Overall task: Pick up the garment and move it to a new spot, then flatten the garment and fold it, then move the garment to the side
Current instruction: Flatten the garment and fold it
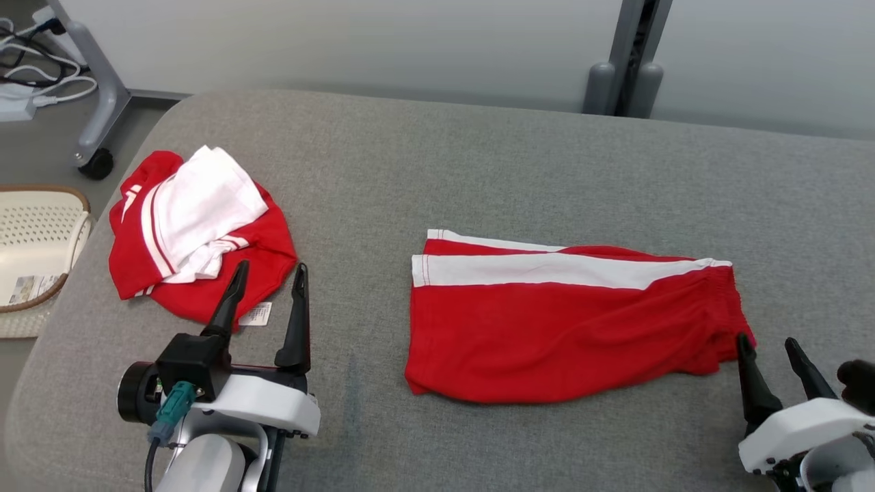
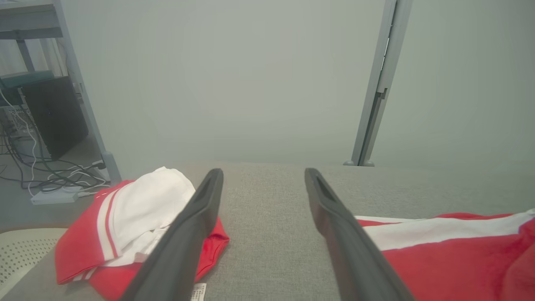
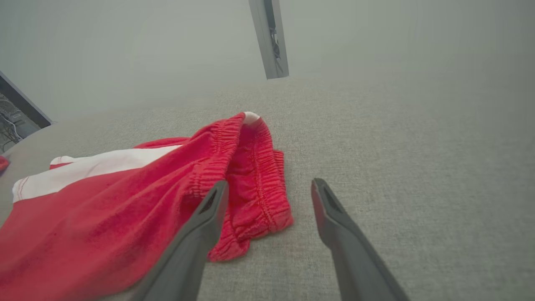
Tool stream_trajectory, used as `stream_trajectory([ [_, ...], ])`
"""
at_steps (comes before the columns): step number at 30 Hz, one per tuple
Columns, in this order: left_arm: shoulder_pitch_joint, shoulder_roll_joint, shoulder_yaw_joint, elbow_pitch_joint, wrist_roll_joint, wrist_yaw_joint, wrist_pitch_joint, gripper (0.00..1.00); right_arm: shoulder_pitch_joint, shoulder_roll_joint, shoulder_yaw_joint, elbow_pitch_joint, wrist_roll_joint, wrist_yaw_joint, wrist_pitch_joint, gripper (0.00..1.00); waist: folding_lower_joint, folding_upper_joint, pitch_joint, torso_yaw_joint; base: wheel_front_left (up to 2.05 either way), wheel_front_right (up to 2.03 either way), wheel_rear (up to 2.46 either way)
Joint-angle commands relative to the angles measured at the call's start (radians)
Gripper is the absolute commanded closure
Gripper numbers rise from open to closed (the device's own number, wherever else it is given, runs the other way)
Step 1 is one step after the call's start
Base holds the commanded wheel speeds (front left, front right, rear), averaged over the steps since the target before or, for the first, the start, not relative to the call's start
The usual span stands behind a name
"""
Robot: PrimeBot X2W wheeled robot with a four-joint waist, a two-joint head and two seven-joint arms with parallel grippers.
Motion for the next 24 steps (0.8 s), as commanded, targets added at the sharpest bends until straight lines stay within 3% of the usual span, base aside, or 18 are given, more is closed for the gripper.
stream_trajectory([
  [1, -0.02, -0.002, 0.006, 0.001, 0.011, -0.006, -0.004, 0.0, -0.029, -0.015, 0.006, 0.021, 0.016, 0.0, 0.013, 0.0, 0.0, 0.0, 0.03, 0.022, 0.0, 0.0, 0.0],
  [8, -0.045, -0.045, 0.017, 0.015, 0.039, -0.04, -0.005, 0.0, -0.11, -0.054, 0.035, 0.134, 0.084, 0.001, 0.076, 0.0, 0.0, 0.0, 0.066, 0.04, 0.0, 0.0, 0.0],
  [15, -0.056, -0.082, 0.048, 0.025, 0.07, -0.072, -0.005, 0.0, -0.15, -0.048, 0.106, 0.187, 0.198, 0.001, 0.158, 0.0, 0.0, 0.0, 0.091, 0.04, 0.0, 0.0, 0.0],
  [16, -0.058, -0.083, 0.052, 0.027, 0.073, -0.076, -0.005, 0.0, -0.153, -0.047, 0.118, 0.187, 0.213, 0.001, 0.165, 0.53, 0.0, 0.0, 0.094, 0.039, 0.0, 0.0, 0.0],
  [17, -0.06, -0.085, 0.057, 0.028, 0.077, -0.079, -0.005, 0.0, -0.157, -0.047, 0.13, 0.182, 0.226, 0.001, 0.16, 0.68, 0.0, 0.0, 0.097, 0.038, 0.0, 0.0, 0.0],
  [18, -0.061, -0.088, 0.061, 0.03, 0.08, -0.083, -0.005, 0.0, -0.159, -0.048, 0.137, 0.18, 0.239, 0.001, 0.158, 1.0, 0.0, 0.0, 0.099, 0.037, 0.0, 0.0, 0.0],
  [24, -0.058, -0.104, 0.083, 0.038, 0.097, -0.1, -0.005, 0.0, -0.139, -0.053, 0.155, 0.151, 0.32, 0.001, 0.131, 1.0, 0.0, 0.0, 0.105, 0.017, 0.0, 0.0, 0.0],
])
